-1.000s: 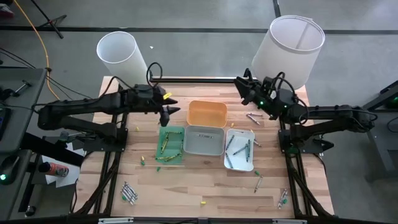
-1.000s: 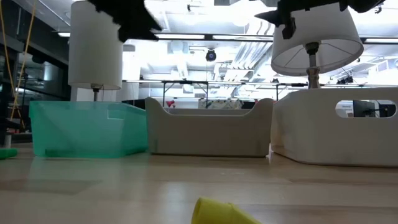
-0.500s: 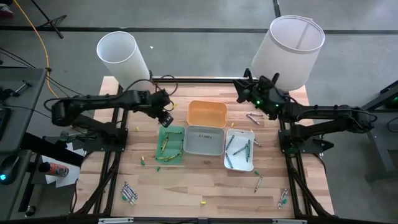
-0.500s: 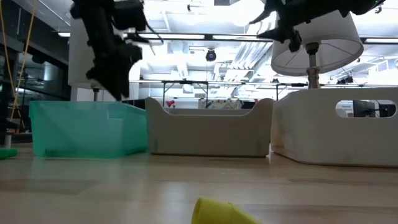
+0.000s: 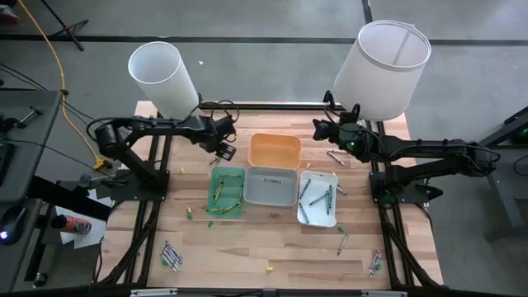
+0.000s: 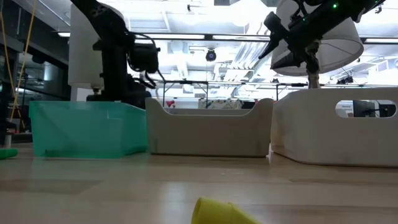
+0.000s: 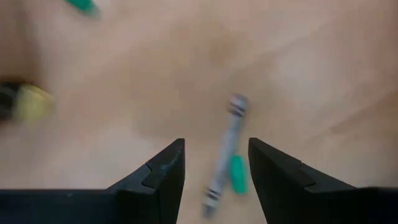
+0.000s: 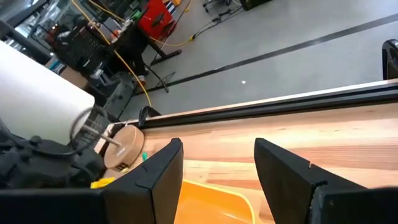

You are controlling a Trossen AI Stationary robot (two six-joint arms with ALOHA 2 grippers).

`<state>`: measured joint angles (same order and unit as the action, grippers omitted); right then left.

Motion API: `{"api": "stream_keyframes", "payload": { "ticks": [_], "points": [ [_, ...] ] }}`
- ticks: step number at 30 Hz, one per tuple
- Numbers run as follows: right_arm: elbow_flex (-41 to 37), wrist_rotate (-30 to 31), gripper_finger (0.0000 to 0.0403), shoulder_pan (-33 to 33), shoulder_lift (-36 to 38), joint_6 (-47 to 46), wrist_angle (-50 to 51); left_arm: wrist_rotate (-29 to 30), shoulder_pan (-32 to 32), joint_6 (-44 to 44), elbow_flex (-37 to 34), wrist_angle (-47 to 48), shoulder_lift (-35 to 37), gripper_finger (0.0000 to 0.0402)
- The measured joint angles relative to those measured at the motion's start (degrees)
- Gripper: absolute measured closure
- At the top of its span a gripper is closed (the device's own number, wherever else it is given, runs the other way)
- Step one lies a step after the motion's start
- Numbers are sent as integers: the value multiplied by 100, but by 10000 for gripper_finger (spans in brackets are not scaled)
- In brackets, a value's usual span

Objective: Sort crayons
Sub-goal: Put the gray crayon into the yellow bin

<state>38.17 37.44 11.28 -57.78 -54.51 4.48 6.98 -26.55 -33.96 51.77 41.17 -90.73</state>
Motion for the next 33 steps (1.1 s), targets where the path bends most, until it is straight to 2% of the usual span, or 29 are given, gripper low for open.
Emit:
{"api": "stream_keyframes", "payload": {
  "ticks": [3,8,12,16,19,24,29,33],
  "points": [
    [0,-4,210,-2,0,-2,1,-362,23,-183,0,-248,-173,240],
    [0,-14,210,-2,0,234,-76,-241,83,-173,2,-728,-585,240],
    [0,61,210,-2,0,649,-178,-111,88,-64,35,-699,-909,240],
    [0,113,210,-2,0,785,-213,8,143,243,55,-633,-1022,242],
    [0,112,210,-2,0,505,-215,-6,181,734,44,-540,-952,248],
    [0,139,210,9,0,397,-215,172,170,1824,79,37,-810,294],
    [0,142,210,9,0,400,-193,98,81,2475,87,155,-810,384],
    [0,141,210,9,0,488,-182,150,74,2703,92,54,-651,392]
  ]
}}
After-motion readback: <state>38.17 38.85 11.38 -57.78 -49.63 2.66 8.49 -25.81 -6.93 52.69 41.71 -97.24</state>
